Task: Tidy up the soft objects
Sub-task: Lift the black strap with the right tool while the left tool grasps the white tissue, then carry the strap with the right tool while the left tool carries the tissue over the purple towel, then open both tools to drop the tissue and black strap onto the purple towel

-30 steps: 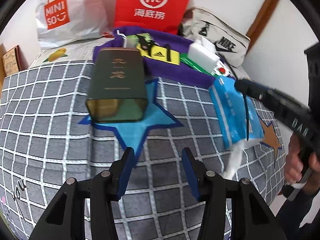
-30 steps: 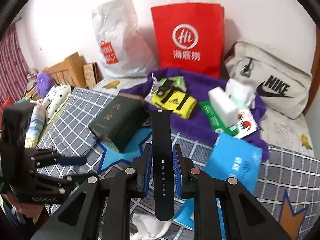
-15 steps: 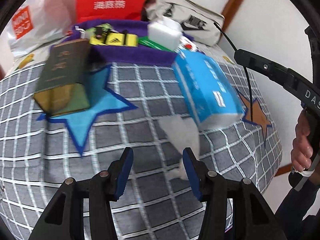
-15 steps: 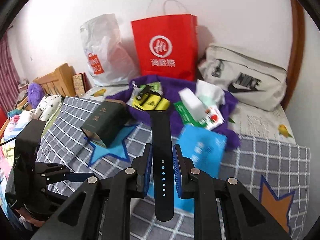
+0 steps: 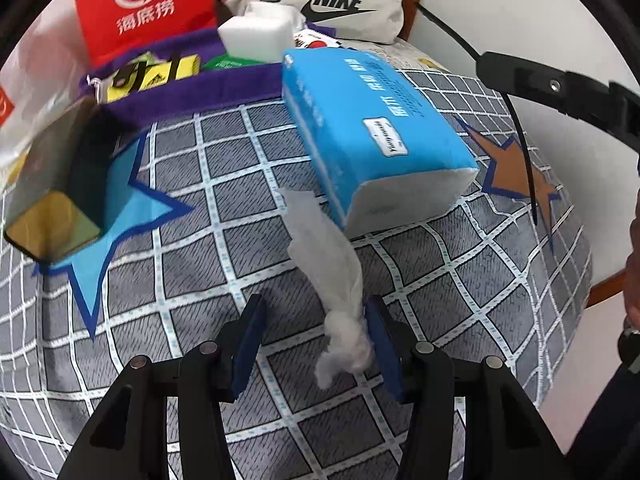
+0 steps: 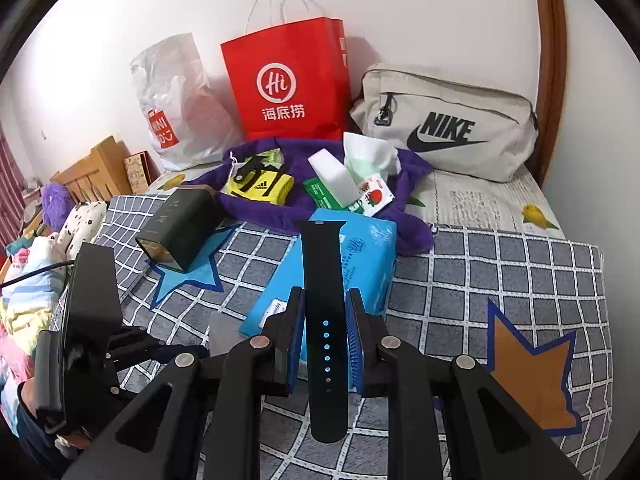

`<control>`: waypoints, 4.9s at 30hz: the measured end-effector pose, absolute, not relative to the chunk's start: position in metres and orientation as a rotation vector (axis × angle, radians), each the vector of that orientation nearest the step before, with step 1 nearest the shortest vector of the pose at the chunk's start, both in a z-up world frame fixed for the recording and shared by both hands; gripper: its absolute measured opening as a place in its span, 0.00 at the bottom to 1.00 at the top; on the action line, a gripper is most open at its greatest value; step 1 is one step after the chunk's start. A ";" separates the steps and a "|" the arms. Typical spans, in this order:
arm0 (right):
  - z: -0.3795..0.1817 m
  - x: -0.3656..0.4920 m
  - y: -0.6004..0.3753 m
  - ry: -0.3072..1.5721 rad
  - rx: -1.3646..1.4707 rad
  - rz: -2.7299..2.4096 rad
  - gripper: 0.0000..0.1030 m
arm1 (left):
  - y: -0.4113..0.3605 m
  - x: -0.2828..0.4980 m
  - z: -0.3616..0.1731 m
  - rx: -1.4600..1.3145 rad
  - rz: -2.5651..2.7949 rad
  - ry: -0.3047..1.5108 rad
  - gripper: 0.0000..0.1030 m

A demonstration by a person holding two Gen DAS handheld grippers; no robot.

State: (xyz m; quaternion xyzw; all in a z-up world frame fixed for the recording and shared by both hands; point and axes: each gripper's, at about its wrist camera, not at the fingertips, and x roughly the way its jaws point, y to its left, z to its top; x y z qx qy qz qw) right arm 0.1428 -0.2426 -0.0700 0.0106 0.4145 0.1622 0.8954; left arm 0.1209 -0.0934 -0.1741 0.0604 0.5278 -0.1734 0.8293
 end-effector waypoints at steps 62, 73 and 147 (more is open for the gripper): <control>-0.048 0.228 -0.205 0.865 0.028 0.411 0.20 | 0.010 0.237 -0.069 -0.033 -0.203 0.924 0.16; -0.050 0.279 -0.198 0.856 0.015 0.418 0.20 | 0.021 0.284 -0.064 -0.043 -0.190 0.915 0.16; -0.079 0.367 -0.184 0.961 -0.042 0.337 0.41 | -0.002 0.386 -0.099 -0.003 -0.188 1.021 0.68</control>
